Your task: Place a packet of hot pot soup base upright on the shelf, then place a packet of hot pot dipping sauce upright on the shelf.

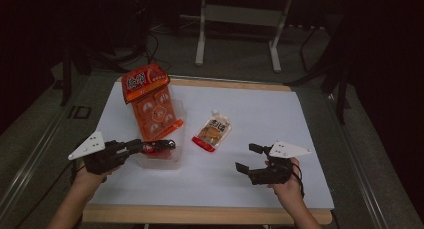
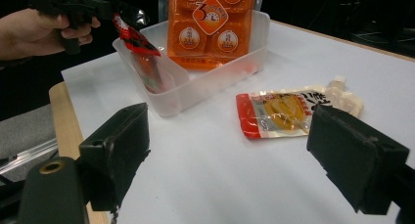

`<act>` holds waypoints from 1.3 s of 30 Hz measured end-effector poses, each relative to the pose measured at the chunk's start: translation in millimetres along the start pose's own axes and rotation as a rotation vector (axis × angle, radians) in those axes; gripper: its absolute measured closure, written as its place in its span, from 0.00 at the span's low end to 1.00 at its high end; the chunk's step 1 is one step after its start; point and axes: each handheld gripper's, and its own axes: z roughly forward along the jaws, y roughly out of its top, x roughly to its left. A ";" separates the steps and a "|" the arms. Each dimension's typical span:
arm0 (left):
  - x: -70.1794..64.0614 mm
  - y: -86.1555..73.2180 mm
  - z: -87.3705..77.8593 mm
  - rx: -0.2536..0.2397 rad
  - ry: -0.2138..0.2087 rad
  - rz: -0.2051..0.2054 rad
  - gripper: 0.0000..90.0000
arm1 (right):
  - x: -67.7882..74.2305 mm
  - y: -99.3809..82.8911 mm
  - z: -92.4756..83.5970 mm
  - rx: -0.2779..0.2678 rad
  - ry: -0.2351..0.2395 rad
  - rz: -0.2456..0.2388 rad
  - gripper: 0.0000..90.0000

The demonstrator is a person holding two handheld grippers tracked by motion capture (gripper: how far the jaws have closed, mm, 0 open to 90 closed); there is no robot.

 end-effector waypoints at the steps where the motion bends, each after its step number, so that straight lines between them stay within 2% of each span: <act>1: -0.4 0.4 0.6 -0.003 0.003 0.001 0.85 | 0.0 -0.1 0.0 0.001 0.002 0.000 0.18; 6: -3.5 3.5 3.3 -0.017 0.026 0.014 0.68 | -0.9 -0.5 -0.1 0.007 0.010 0.002 0.18; 7: -4.2 4.6 3.7 -0.018 0.027 0.006 0.64 | -1.1 -0.5 -0.4 0.005 0.009 0.002 0.18; 9: -6.7 9.3 5.6 -0.011 0.043 -0.023 0.51 | -1.5 -0.4 -1.1 0.002 0.010 0.005 0.18; 11: -8.9 13.6 6.6 -0.026 0.044 -0.052 0.38 | -2.0 -0.5 -1.8 0.002 0.007 0.002 0.18; 13: -11.4 17.8 7.9 -0.027 0.048 -0.066 0.22 | -2.2 -0.9 -2.2 -0.002 0.006 -0.001 0.18; 15: -16.3 22.0 9.2 -0.022 0.061 -0.054 0.16 | -2.2 -1.2 -2.7 -0.002 0.001 -0.010 0.18; 19: -27.0 30.2 12.1 -0.004 0.094 -0.040 0.11 | -3.5 -0.4 -3.6 0.001 -0.016 -0.033 0.18; 22: -38.2 37.2 13.9 -0.014 0.106 -0.037 0.08 | -4.6 1.1 -4.6 -0.004 -0.031 -0.035 0.16; 24: -46.3 41.2 15.9 -0.003 0.129 -0.024 0.07 | -5.3 1.9 -4.7 -0.002 -0.033 -0.029 0.16; 27: -56.9 43.8 19.5 -0.001 0.115 -0.009 0.06 | -7.0 3.8 -4.9 0.009 -0.035 0.001 0.15; 28: -56.9 43.8 19.5 -0.001 0.115 -0.009 0.06 | -7.0 3.8 -4.9 0.009 -0.035 0.001 0.15; 34: -78.0 43.0 33.4 0.012 0.097 0.017 0.06 | -15.2 8.9 -4.3 0.022 -0.065 0.024 0.14; 39: -92.5 39.2 41.9 -0.019 0.040 0.039 0.06 | -24.5 15.6 -1.9 0.011 -0.078 0.034 0.13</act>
